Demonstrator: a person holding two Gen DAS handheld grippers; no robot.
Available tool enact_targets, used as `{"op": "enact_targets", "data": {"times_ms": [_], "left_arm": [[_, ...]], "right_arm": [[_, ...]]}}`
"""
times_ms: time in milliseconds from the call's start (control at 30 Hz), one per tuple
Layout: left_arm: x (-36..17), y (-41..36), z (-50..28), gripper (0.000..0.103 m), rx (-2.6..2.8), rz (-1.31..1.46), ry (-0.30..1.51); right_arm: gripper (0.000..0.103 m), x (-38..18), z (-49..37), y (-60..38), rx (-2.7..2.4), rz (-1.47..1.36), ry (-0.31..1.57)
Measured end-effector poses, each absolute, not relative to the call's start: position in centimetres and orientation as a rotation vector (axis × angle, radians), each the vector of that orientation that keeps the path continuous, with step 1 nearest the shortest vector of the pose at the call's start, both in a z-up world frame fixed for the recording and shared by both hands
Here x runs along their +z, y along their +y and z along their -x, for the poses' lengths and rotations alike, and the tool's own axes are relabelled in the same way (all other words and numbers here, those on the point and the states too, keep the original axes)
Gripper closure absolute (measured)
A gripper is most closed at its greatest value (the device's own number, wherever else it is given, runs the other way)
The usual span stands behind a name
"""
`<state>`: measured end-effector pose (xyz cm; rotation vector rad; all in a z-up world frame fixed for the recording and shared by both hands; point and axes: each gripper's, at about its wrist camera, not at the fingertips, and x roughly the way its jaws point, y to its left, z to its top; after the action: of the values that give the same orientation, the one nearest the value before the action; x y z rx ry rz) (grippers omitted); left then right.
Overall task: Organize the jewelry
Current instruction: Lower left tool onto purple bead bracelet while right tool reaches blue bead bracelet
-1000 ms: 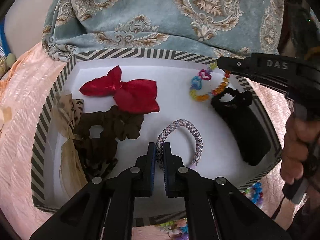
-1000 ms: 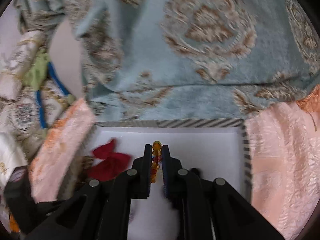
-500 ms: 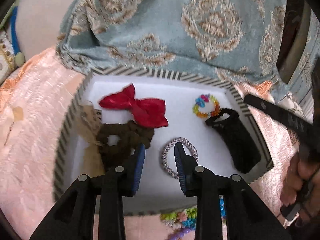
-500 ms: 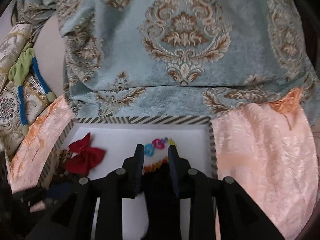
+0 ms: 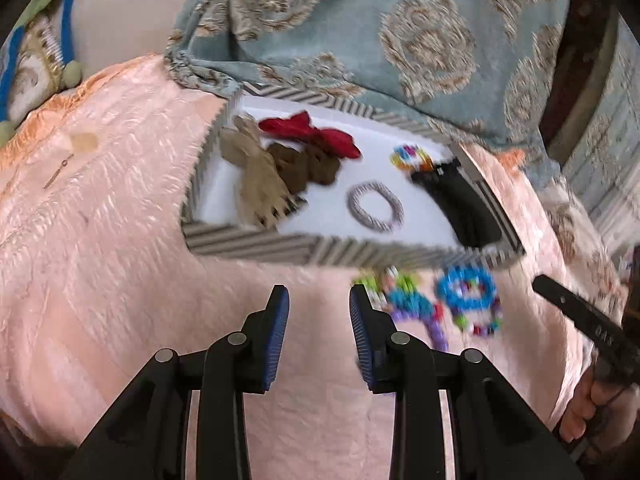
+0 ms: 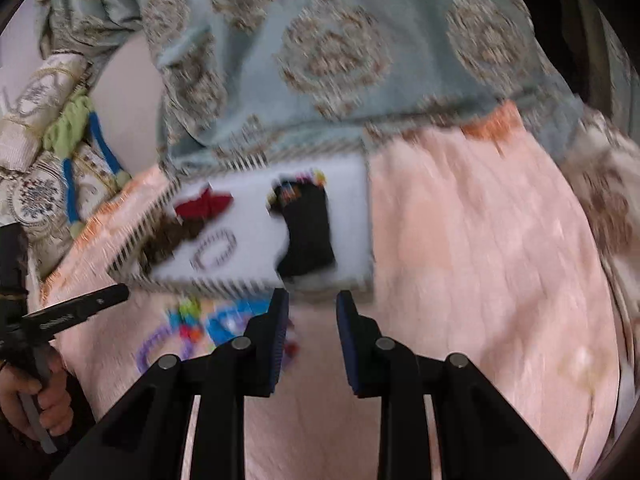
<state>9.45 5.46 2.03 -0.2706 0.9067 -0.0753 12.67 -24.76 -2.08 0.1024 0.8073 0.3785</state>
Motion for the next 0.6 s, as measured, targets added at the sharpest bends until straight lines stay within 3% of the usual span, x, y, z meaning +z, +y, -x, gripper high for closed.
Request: {"op": "enact_targets", "data": {"times_ms": [500, 567, 600], "left_arm": [[-0.2, 1.2, -9.3, 0.086, -0.116, 0.095, 0.971], [-0.2, 1.0, -9.3, 0.086, -0.114, 0.081, 0.969], [-0.2, 1.0, -9.3, 0.086, -0.116, 0.080, 0.970]], "right_arm": [[0.078, -4.9, -14.8, -19.7, 0.496, 0.019, 0.864], [0.091, -5.4, -15.0, -19.4, 0.495, 0.032, 0.882], [0.091, -5.5, -15.0, -19.2, 0.495, 0.040, 0.886]]}}
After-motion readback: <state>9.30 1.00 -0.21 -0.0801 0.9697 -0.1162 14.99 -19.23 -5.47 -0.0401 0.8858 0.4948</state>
